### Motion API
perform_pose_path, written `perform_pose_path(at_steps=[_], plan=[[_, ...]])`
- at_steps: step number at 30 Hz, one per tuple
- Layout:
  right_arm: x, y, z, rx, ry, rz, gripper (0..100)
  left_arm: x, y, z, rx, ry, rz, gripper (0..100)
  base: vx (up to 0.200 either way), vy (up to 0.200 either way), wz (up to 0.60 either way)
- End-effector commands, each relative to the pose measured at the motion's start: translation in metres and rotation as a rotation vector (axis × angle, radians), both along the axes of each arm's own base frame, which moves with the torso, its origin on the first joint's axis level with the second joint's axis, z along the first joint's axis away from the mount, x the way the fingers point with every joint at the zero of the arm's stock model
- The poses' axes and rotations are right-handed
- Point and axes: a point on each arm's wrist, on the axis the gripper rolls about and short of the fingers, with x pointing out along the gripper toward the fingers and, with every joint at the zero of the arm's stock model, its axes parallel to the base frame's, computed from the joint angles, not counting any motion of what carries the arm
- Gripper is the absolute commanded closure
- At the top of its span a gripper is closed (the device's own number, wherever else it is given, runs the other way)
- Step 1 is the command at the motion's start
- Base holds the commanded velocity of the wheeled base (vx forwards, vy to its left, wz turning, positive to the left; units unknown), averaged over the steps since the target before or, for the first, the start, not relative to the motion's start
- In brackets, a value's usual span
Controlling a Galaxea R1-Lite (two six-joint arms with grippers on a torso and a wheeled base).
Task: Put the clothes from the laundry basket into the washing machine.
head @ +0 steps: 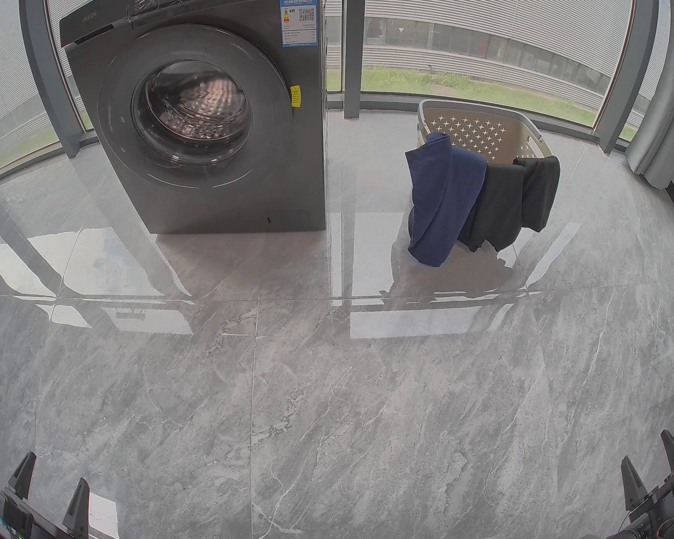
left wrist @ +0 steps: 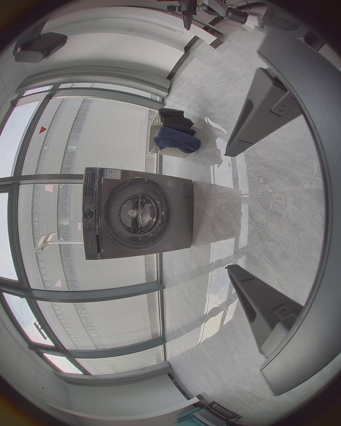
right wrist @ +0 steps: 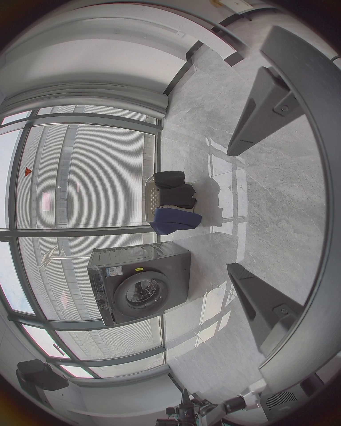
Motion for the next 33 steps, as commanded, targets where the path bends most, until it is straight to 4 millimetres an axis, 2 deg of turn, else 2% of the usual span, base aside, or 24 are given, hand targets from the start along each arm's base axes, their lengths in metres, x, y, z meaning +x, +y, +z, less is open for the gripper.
perform_pose_path(at_steps=[1,19,31,33], plan=[[0.0,0.0,-0.0048,0.0,0.0,0.001,0,0.0001,0.0,-0.0053,0.0,0.003,0.0,0,0.2,0.0,0.0],[0.0,0.0,-0.0048,0.0,0.0,0.0,0,0.0001,0.0,-0.0051,0.001,0.001,0.0,0,0.2,0.0,0.0],[0.0,0.0,-0.005,0.0,0.001,0.0,0,0.0,0.0,-0.0052,-0.002,0.0,0.0,0,0.0,0.0,0.0],[0.0,0.0,-0.0048,-0.001,0.0,0.0,0,0.0001,0.0,-0.0053,0.0,0.003,0.003,0,0.0,-0.2,0.0]])
